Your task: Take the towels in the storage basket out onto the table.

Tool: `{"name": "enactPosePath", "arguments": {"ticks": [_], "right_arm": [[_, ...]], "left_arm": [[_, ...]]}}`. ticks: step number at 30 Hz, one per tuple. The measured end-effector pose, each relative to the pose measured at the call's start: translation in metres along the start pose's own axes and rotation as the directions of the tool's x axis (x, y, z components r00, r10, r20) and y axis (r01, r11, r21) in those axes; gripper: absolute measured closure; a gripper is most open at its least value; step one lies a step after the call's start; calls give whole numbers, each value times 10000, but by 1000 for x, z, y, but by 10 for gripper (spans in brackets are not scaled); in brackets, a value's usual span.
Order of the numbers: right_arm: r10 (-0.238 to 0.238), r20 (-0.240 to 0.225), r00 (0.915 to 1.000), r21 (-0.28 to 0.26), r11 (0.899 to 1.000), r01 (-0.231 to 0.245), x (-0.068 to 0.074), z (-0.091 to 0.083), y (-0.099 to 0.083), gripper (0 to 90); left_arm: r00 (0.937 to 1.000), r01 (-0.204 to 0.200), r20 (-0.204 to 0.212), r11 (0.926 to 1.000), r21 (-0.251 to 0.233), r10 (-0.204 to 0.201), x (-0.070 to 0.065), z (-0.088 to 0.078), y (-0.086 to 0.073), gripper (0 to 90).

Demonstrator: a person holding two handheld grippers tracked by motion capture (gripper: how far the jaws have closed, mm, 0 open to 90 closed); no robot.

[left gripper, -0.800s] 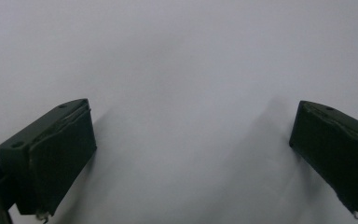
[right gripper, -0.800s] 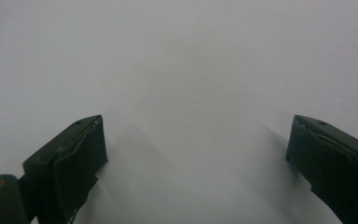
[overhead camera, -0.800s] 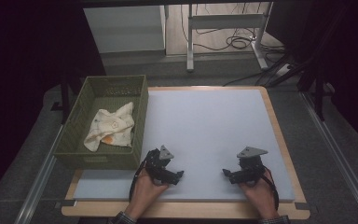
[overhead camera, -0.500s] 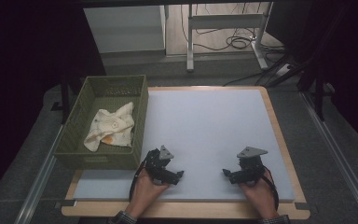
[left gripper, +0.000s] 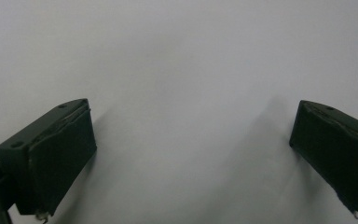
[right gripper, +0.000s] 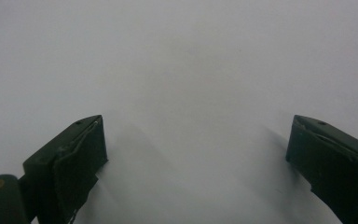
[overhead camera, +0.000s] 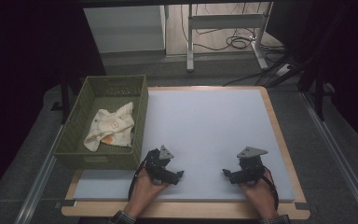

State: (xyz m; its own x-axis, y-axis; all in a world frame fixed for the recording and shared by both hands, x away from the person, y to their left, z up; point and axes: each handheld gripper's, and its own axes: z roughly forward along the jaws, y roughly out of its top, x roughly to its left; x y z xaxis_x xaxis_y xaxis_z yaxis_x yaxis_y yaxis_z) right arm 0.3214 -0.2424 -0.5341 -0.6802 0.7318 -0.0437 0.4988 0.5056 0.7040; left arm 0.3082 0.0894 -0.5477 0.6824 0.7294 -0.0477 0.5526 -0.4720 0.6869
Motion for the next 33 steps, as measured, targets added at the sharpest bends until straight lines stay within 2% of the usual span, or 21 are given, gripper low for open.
{"name": "enactPosePath", "arguments": {"ticks": [13, 16, 17, 20, 22, 25, 29, 33], "right_arm": [[-2, -1, 10000, -2, 10000, 2, 0, 0, 0, 50], [2, -2, 10000, -2, 10000, -2, 0, 0, 0, 50], [8, -7, 10000, -1, 10000, -8, 0, 0, 0, 50], [7, -5, 10000, 1, 10000, -7, 0, 0, 0, 50], [9, -6, 10000, 2, 10000, -9, 0, 0, 0, 50], [9, -6, 10000, 1, 10000, -9, 0, 0, 0, 50], [8, -6, 10000, 3, 10000, -8, 0, 0, 0, 50], [5, -6, 10000, 1, 10000, -5, 0, 0, 0, 50]], "left_arm": [[10000, 17, 37, 10000, -2, -17, 0, 0, 0, 2], [9999, -101, 8, 9999, -10, 101, -1, -1, 1, 7], [9996, -245, 119, 9997, -34, 246, -1, -1, 1, 12], [9992, -297, 267, 9996, -29, 298, -2, -2, 3, 30], [9986, -480, 230, 9988, -74, 482, -5, -3, 6, 29], [9973, -702, 195, 9975, -88, 704, -7, -6, 11, 29], [9961, -682, 548, 9975, -170, 690, -8, -9, 19, 31], [9939, -937, 561, 9955, -172, 945, -8, -13, 28, 31]]}}
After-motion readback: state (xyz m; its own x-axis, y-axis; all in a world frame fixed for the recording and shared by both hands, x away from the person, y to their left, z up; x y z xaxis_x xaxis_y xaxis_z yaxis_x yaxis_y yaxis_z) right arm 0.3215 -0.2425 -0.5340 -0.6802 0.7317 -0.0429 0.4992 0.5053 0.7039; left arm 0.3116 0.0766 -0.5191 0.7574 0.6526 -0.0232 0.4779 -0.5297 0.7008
